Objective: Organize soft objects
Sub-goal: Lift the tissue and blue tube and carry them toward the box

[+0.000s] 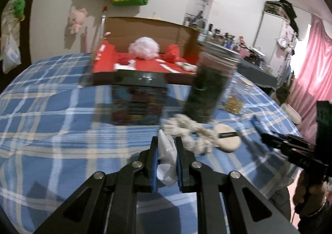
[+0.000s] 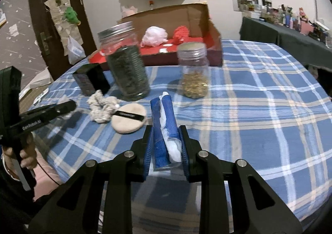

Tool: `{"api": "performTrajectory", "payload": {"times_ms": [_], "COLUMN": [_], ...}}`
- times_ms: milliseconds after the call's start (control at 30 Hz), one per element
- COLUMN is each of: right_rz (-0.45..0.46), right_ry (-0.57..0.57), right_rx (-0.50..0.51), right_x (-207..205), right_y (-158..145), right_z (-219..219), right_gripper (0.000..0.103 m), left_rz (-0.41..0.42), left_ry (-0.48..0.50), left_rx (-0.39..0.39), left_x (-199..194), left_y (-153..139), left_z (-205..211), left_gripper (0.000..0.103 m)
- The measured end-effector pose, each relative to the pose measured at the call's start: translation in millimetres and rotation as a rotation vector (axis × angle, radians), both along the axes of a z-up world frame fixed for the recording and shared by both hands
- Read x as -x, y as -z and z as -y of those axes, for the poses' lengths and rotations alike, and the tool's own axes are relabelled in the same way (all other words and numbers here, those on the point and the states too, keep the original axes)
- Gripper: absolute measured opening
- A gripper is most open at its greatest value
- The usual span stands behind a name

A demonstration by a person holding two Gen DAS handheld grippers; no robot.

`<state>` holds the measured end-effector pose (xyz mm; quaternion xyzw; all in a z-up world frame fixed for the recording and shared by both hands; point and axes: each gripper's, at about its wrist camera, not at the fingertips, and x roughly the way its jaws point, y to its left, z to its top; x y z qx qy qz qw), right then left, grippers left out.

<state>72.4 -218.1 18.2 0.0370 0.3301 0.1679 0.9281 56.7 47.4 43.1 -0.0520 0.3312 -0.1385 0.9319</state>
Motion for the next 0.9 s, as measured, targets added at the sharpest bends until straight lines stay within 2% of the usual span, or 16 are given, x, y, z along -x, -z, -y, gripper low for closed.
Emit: {"api": "performTrajectory", "payload": {"times_ms": [233,467,700,900], "right_rz": [-0.016,-0.057,-0.068,-0.017], "right_ry": [0.057,0.086,0.069,0.008], "right_rx": [0.023,0.044,0.023,0.061], "right_x": [-12.6,-33.2,-60.2,-83.1], "right_y": [-2.8,-2.7,-10.6,-24.0], "right_z": [19.5,37.1,55.7,58.5], "right_gripper": [0.023,0.023,0.023,0.023], "left_rz": [-0.033,-0.053,-0.071,-0.089], "left_ry": [-0.078,-0.111,-0.058,0.012], "left_rx": [-0.007,-0.062,-0.091,-0.101], "left_x": [-17.4,-39.3,-66.3,-91.5], "left_y": [-0.7,-2.2,-7.4,-10.9], "left_z": [-36.4,-60.7,-74.6,-80.1], "left_gripper": [0.015,0.015,0.015,0.015]}}
